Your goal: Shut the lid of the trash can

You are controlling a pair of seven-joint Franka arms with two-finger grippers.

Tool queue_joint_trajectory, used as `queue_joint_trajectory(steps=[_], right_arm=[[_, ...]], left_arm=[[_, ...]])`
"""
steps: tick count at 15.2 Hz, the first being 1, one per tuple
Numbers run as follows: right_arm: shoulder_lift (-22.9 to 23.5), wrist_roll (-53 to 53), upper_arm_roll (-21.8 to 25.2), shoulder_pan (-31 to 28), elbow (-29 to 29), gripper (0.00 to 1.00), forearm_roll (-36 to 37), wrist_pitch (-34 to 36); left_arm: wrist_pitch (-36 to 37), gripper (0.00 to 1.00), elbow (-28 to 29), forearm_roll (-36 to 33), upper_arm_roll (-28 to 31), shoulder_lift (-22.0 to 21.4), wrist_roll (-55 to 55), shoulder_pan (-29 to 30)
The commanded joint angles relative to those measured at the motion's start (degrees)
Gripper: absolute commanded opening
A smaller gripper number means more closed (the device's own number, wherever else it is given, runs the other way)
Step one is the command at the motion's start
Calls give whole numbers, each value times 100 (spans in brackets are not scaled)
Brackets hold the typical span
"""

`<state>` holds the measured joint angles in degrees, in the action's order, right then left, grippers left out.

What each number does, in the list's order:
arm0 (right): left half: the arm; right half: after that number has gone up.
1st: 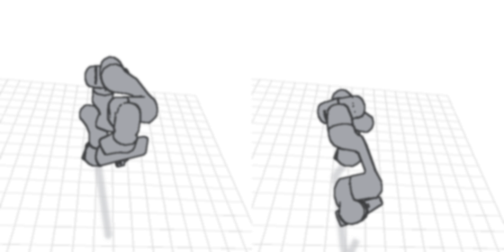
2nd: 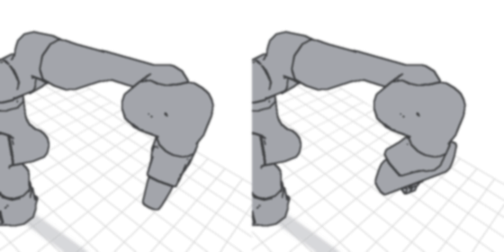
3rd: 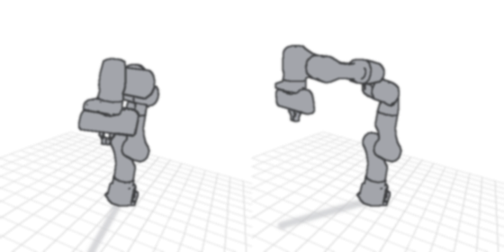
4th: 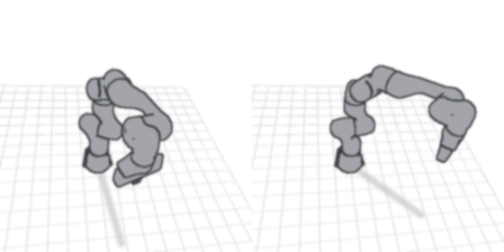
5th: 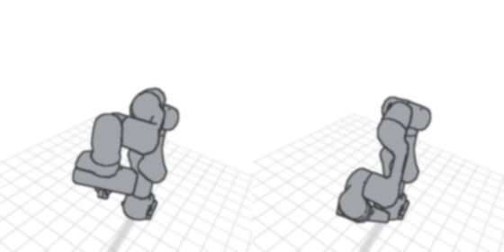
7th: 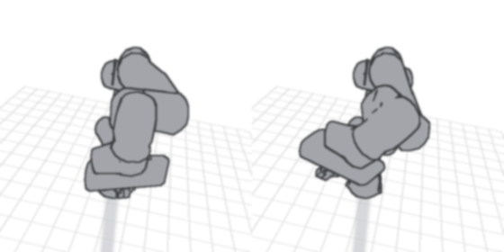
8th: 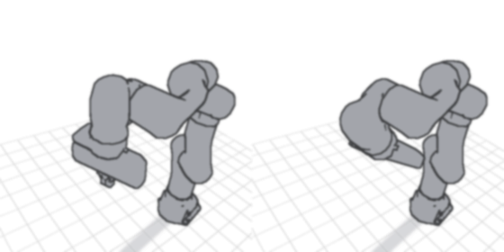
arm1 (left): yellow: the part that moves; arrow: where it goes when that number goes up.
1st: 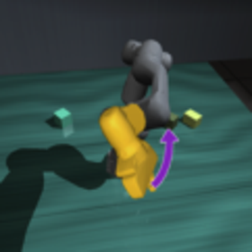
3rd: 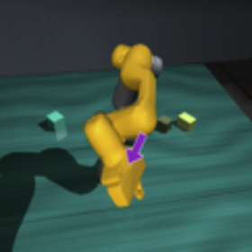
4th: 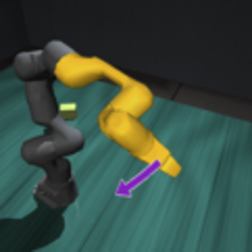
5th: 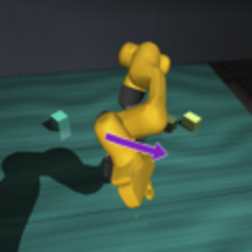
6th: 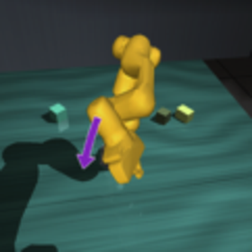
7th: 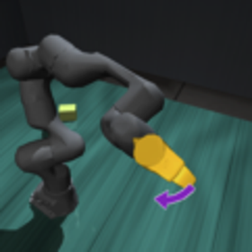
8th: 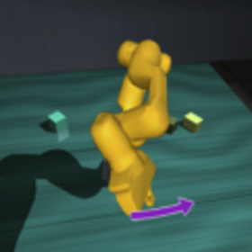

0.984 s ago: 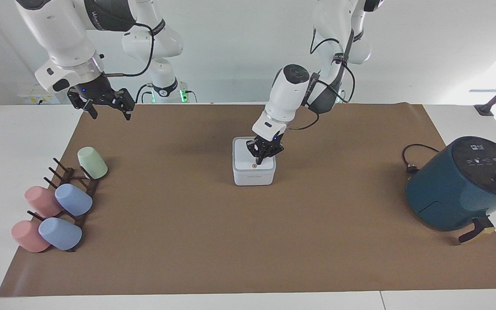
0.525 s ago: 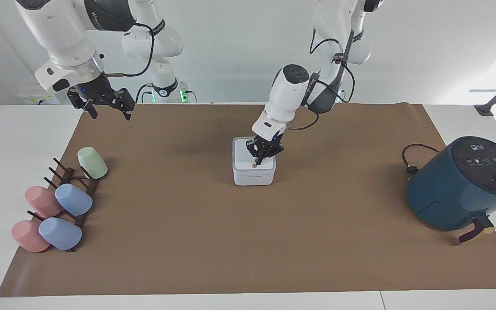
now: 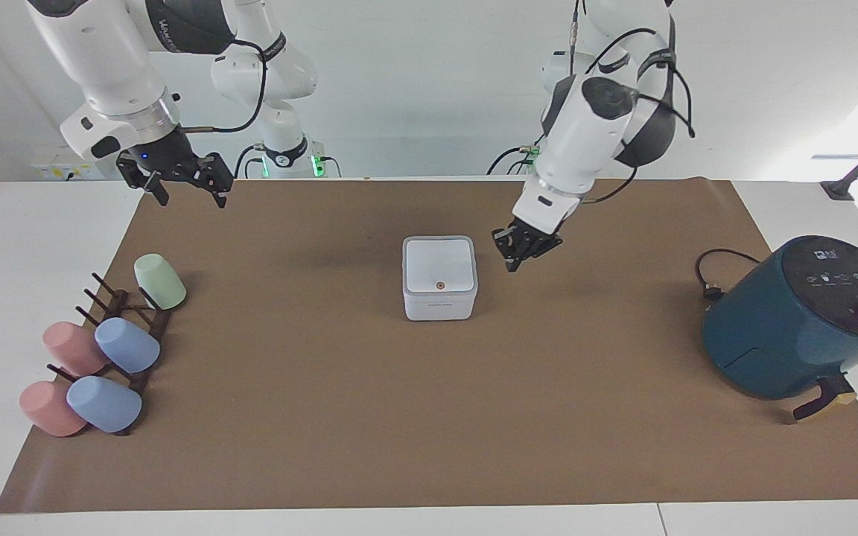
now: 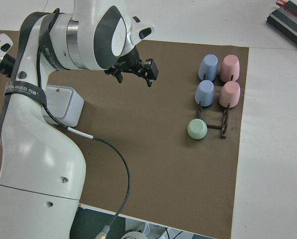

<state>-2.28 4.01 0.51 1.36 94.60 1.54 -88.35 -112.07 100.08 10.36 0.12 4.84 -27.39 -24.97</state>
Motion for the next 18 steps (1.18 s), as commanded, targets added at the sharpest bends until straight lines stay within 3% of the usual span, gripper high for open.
queue_joint_trajectory(steps=[1, 2, 3, 8, 13, 18], right_arm=[[-80, -31, -7, -13, 94, 100, 22, -68], [-80, -31, -7, -13, 94, 100, 22, -68], [-71, -31, -7, -13, 85, 100, 22, -68], [-71, -31, -7, -13, 94, 100, 22, -68], [-80, -31, -7, -13, 94, 100, 22, -68], [-71, -31, -7, -13, 94, 100, 22, -68]], left_arm=[[746, 9, 73, 54, -38, -570, 732, 640], [957, 76, 73, 45, -38, -694, 1023, 843], [1194, 100, 82, 19, -29, -817, 1382, 1097], [2030, 100, -145, -359, -21, -1055, 2870, 2276], [3050, 100, -858, -1158, -21, -1055, 3021, 2339], [2445, 100, -182, -1221, -38, -1354, 3012, 2242]])
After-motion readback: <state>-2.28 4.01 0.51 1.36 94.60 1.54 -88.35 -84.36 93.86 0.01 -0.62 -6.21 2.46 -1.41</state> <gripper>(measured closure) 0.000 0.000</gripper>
